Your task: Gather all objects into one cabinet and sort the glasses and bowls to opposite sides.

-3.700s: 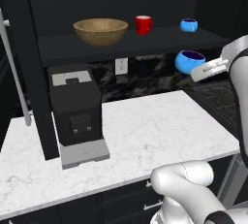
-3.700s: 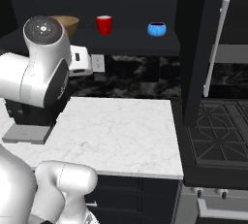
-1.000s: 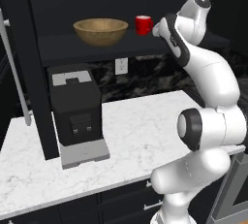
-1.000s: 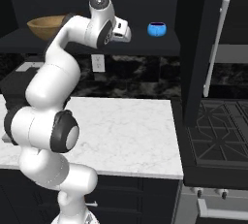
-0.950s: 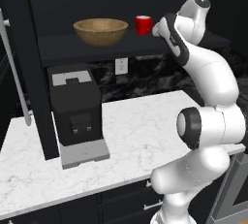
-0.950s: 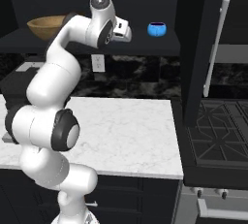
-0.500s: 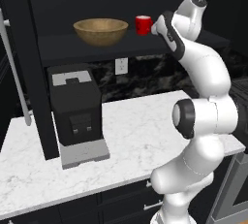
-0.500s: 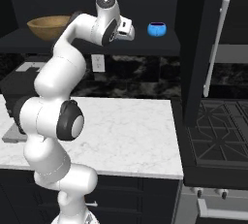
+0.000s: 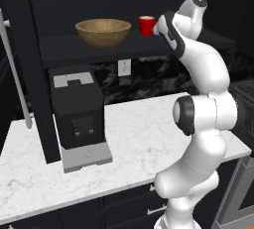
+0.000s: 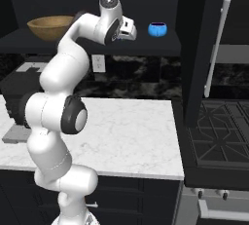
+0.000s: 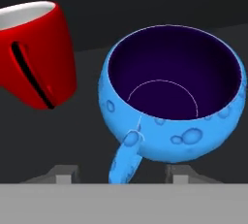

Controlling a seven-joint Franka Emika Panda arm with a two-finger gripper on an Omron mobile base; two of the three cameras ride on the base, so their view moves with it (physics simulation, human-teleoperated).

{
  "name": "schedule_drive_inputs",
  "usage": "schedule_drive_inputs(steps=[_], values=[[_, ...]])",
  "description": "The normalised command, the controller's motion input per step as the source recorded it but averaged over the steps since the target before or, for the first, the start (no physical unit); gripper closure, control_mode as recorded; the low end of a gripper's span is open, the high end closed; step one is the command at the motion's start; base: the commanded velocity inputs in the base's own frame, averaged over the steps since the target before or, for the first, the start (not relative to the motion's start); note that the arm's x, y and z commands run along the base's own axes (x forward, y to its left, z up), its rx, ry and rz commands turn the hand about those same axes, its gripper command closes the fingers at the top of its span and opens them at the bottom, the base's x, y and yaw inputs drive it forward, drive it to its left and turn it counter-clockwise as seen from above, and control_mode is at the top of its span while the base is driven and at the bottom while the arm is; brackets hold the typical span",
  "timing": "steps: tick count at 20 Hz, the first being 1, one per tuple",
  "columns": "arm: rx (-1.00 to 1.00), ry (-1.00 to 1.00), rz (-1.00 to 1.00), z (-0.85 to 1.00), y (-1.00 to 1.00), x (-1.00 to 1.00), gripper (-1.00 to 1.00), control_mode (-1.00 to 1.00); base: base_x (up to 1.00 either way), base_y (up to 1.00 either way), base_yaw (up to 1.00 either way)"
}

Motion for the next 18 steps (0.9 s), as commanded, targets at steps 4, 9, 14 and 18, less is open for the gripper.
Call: schedule_drive_inputs(steps=[4, 9, 14, 18], values=[[0.0, 0.0, 0.0, -0.02, -0.11, 0.09, -1.0, -1.0, 0.0, 0.0, 0.0], [0.0, -0.03, 0.0, 0.06, -0.11, -0.53, -1.0, -1.0, 0.0, 0.0, 0.0], [0.0, -0.12, 0.0, 0.0, 0.0, -0.97, -1.0, -1.0, 0.0, 0.0, 0.0], [0.0, -0.11, 0.0, 0.0, 0.0, -1.0, -1.0, -1.0, 0.0, 0.0, 0.0]])
